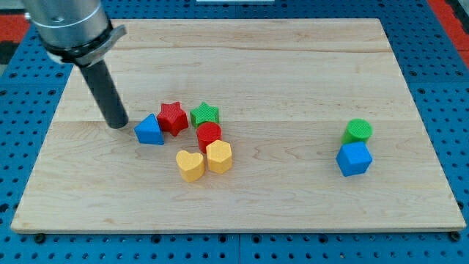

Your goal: Move the blue triangle bottom left to the red star

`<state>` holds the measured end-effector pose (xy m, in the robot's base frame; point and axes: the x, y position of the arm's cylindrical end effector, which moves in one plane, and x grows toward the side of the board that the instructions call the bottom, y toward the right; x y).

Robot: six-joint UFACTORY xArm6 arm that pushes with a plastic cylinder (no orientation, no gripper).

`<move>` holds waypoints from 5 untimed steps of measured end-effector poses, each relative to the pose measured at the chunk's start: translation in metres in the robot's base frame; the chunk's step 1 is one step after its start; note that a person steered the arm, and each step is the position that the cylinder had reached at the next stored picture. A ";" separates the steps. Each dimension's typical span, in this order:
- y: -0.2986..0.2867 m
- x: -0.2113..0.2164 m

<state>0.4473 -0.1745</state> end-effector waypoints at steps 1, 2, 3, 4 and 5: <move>0.015 -0.001; 0.021 -0.001; 0.029 -0.001; 0.046 -0.001; 0.055 -0.001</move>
